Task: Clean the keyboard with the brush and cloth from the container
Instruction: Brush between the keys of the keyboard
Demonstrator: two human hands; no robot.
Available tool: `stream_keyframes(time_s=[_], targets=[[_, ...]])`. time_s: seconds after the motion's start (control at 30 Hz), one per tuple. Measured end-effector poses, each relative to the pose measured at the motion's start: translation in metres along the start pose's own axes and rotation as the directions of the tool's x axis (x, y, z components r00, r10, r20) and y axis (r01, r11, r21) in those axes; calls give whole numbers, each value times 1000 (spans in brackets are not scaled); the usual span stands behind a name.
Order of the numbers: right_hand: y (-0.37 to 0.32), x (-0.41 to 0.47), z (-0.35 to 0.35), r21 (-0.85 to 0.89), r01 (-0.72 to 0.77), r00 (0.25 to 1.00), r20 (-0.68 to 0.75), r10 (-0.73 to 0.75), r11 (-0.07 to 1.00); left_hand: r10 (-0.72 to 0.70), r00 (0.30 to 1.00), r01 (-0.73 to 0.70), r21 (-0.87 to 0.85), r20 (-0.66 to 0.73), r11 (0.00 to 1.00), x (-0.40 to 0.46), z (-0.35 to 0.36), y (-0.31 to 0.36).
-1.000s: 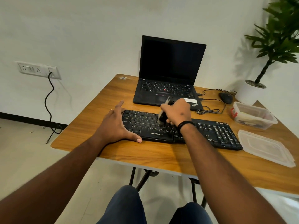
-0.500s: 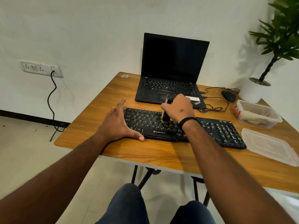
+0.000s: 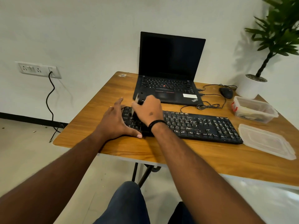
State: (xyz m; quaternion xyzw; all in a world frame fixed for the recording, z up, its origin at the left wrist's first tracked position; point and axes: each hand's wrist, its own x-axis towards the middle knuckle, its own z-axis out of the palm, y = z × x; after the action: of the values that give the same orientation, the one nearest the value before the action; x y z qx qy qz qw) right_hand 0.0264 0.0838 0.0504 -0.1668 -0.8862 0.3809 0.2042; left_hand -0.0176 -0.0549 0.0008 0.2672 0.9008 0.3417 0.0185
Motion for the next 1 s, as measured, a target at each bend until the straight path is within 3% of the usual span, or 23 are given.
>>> stream_keyframes(time_s=[0.2,0.4,0.6,0.8,0.93,1.0], targets=[[38,15,-62,-94,-104,995,-8,104,990,-2,1000,2,5,8,1000,0,-1,0],[49,4,-89,75,-18,990,-139,28,997,3,1000,-3,14,5,1000,0,-1,1],[58,-12,-92,-138,64,977,-194,-90,988,3,1000,-3,18,-3,1000,1,-1,1],[69,-15,-90,-136,34,998,-49,-41,990,2,1000,-2,22,2,1000,1,0,-1],[65,-14,-93,-104,34,995,-90,-44,994,0,1000,0,24,7,1000,2,0,-2],[64,-16,-92,-75,20,999,-31,-22,997,-2,1000,1,24,12,1000,2,0,-1]])
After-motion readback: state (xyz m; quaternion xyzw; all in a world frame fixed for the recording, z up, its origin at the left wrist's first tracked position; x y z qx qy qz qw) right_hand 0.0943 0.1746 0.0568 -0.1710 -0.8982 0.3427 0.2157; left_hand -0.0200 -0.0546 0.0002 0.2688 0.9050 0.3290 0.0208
